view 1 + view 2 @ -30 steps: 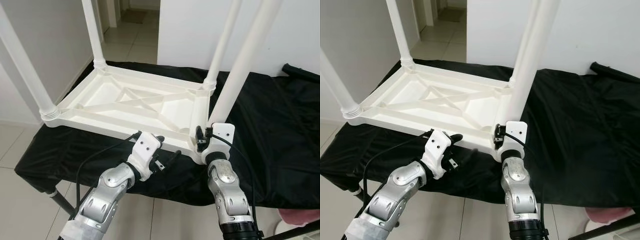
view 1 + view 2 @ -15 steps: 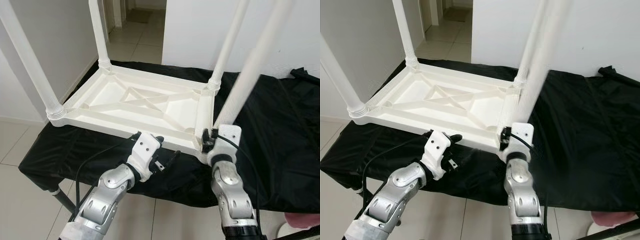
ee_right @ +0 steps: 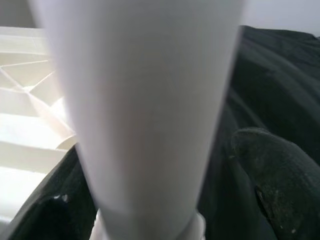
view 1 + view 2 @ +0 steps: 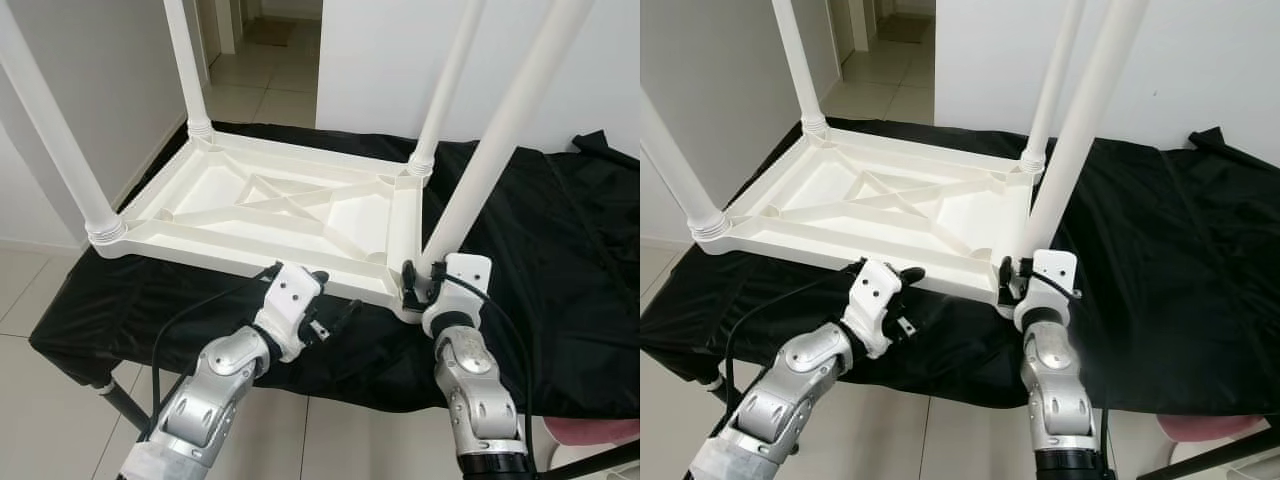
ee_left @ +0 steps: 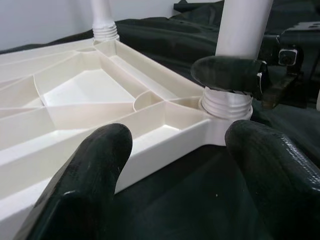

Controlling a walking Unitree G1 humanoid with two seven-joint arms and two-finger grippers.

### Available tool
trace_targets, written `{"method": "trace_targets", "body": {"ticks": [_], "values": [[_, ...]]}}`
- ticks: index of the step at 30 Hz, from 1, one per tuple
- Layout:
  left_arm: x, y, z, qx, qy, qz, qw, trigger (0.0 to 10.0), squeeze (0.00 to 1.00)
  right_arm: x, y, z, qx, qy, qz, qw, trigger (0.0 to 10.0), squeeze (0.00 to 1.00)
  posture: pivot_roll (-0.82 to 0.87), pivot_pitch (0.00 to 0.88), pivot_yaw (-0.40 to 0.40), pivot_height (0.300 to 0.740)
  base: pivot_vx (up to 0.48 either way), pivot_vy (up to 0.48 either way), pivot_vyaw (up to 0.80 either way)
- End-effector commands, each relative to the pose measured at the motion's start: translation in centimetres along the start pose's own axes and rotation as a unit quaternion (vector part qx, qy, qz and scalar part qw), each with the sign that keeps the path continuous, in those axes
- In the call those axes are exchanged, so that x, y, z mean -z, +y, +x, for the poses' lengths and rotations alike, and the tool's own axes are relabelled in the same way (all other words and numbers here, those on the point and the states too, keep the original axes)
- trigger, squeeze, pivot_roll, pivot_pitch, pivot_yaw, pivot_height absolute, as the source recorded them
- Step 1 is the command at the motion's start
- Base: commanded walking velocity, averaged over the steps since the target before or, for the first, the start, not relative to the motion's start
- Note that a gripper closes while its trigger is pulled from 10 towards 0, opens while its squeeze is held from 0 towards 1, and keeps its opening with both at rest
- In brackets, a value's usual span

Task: Building children table

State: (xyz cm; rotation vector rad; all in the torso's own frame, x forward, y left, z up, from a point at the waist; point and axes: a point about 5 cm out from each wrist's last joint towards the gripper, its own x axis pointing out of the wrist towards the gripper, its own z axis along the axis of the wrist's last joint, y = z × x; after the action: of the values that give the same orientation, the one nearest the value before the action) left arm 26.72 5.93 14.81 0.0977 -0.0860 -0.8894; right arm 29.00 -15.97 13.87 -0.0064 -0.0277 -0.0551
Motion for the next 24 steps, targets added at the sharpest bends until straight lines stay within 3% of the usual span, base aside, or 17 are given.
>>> {"method": "trace_targets", "body": {"ticks": [1, 6, 8, 10, 19, 20, 23, 24], "values": [[0.2, 0.1, 0.1, -0.002, 0.006, -0.002, 1.000, 10.0, 0.00, 0.2, 0.1, 0.2, -0.024, 0.000, 0.005, 1.000, 10.0, 0.00, 0.01, 0.015, -0.014, 0.740, 0.000, 0.000, 0.00], [0.1, 0.1, 0.3, -0.001, 0.003, 0.000, 1.000, 10.0, 0.00, -0.5, -0.7, 1.4, -0.158, -0.012, -0.010, 0.987, 10.0, 0.00, 0.01, 0.011, -0.016, 0.740, 0.000, 0.000, 0.00], [0.1, 0.1, 0.3, -0.001, 0.003, 0.000, 1.000, 10.0, 0.00, -0.5, -0.7, 1.4, -0.158, -0.012, -0.010, 0.987, 10.0, 0.00, 0.01, 0.011, -0.016, 0.740, 0.000, 0.000, 0.00], [0.0, 0.2, 0.3, -0.001, 0.003, 0.001, 1.000, 10.0, 0.00, -0.5, -1.0, 1.7, -0.218, -0.009, -0.036, 0.975, 10.0, 0.00, 0.01, 0.009, -0.014, 0.740, 0.000, 0.000, 0.00], [-0.2, 0.4, 0.4, 0.000, 0.001, 0.005, 1.000, 10.0, 0.00, -0.5, -1.1, 2.2, -0.291, -0.003, -0.058, 0.955, 10.0, 0.00, 0.01, 0.010, -0.015, 0.740, 0.000, 0.000, 0.00], [-0.1, 0.3, 0.4, 0.000, 0.002, 0.005, 1.000, 10.0, 0.00, -0.5, -1.2, 2.4, -0.298, -0.001, -0.069, 0.952, 4.1, 0.00, 0.02, 0.009, -0.019, 0.740, 0.000, 0.000, 0.00], [-0.1, 0.3, 0.3, -0.001, 0.002, 0.004, 1.000, 10.0, 0.00, -0.5, -1.3, 2.6, -0.301, 0.001, -0.076, 0.950, 4.1, 0.00, 0.02, 0.009, -0.020, 0.740, 0.000, 0.000, 0.00], [-0.1, 0.3, 0.3, -0.001, 0.002, 0.004, 1.000, 10.0, 0.00, -0.4, -1.5, 2.8, -0.309, 0.002, -0.074, 0.948, 0.0, 0.00, 0.03, 0.010, -0.022, 0.740, 0.000, 0.000, 0.00]]}}
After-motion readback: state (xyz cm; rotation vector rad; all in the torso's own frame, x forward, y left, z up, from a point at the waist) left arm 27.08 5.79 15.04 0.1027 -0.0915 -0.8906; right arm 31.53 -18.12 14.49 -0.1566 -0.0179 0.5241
